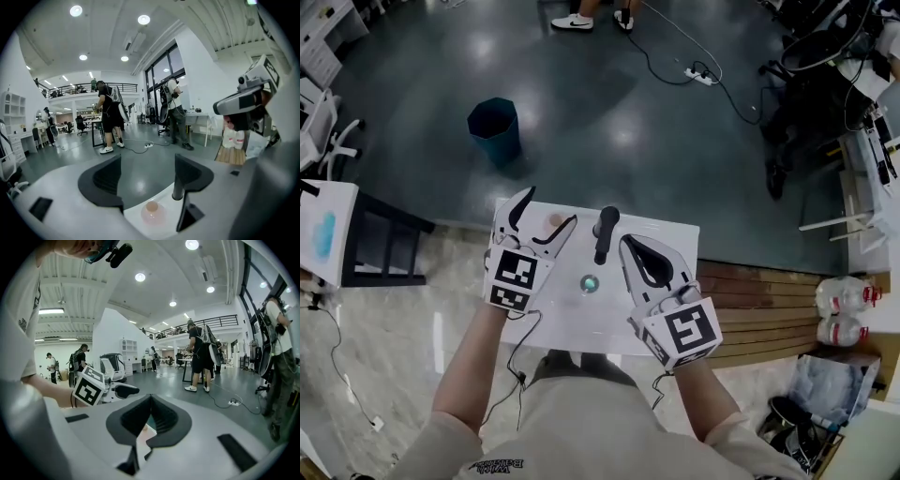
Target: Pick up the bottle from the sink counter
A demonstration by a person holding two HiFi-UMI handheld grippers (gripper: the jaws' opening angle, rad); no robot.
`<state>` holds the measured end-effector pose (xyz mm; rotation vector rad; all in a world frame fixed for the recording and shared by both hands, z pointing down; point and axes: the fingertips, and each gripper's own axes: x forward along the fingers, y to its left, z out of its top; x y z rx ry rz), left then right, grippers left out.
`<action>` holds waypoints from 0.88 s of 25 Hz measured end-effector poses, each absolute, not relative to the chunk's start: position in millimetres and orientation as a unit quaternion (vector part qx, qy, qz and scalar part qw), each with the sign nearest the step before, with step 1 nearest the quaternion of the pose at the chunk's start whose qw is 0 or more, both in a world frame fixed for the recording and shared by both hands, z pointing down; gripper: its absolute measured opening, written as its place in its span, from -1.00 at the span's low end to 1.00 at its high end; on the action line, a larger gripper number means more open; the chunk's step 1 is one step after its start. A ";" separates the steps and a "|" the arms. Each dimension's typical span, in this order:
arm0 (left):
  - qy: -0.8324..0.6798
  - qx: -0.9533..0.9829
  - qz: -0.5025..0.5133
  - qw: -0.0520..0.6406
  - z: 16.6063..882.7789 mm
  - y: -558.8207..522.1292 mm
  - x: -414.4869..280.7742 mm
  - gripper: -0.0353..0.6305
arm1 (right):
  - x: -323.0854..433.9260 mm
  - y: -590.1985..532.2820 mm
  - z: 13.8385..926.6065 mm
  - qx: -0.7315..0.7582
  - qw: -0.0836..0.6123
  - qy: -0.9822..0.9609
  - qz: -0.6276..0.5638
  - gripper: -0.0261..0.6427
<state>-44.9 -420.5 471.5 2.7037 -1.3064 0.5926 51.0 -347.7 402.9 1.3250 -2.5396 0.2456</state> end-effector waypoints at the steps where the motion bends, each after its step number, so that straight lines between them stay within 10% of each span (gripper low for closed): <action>1: -0.424 0.883 0.195 0.048 481.2 -423.7 -44.2 0.12 | 49.5 -349.5 409.4 0.454 0.137 -0.876 0.089 -0.93; 22: -0.408 0.875 0.234 0.117 651.6 -447.9 -27.8 0.12 | 45.4 -345.7 533.3 0.412 0.214 -0.866 0.183 -0.93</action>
